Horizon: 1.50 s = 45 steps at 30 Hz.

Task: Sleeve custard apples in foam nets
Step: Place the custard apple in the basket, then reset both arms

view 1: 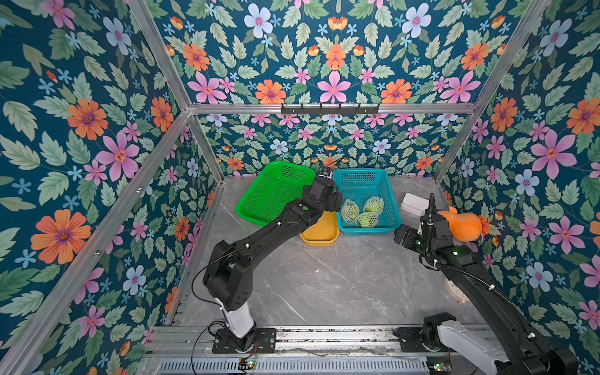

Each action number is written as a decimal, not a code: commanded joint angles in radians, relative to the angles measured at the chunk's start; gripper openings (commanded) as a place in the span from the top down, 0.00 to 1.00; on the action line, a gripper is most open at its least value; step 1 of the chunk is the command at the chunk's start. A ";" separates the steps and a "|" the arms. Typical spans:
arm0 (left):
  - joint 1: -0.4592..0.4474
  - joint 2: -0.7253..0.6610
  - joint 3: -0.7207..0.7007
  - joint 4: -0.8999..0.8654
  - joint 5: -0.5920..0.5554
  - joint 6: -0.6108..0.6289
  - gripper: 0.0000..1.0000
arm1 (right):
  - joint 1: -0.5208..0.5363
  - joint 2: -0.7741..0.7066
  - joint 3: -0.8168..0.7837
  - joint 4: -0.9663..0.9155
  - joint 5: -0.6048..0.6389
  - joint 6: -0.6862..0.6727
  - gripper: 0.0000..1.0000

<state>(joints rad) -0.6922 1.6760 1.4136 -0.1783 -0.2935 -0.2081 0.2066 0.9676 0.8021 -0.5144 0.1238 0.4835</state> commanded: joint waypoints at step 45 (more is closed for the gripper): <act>0.528 -0.081 -1.292 1.722 -0.077 0.273 0.00 | -0.171 0.496 -0.522 1.505 0.122 -0.421 0.01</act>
<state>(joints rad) -0.1780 1.5822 0.1249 1.4708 -0.4255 0.0620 0.0360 1.4631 0.2775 0.9634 0.2527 0.0692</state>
